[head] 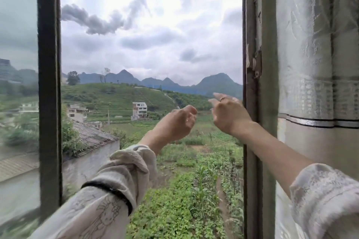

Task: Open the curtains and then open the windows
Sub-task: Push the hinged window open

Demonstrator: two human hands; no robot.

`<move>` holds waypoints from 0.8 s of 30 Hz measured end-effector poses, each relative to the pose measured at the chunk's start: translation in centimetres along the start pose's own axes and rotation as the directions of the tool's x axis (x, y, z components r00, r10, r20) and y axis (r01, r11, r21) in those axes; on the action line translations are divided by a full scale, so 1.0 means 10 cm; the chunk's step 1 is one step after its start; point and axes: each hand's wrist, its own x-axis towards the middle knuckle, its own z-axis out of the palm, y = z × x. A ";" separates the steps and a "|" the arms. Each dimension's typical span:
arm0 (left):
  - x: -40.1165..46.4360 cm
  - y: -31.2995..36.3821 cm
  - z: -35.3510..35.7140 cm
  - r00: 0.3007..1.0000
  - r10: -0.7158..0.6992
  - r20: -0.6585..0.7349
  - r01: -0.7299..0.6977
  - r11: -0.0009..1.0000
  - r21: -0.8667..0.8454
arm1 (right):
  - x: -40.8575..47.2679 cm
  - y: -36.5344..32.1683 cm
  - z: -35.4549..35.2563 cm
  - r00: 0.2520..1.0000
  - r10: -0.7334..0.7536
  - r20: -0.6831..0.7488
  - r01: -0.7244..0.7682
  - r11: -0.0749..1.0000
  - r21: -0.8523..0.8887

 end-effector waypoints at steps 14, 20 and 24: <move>-2.42 -2.05 -2.31 0.845 -0.533 -0.036 0.486 0.740 0.465 | 0.30 -3.66 0.72 0.782 -0.616 0.091 0.559 0.759 0.334; -3.40 -2.92 -3.35 0.729 -0.671 -0.134 0.630 0.582 0.514 | 0.45 -5.40 0.85 0.697 -0.717 0.003 0.638 0.623 0.453; -3.94 -3.40 -3.87 0.660 -0.718 -0.221 0.707 0.493 0.507 | 0.54 -6.28 0.98 0.647 -0.761 -0.048 0.672 0.539 0.507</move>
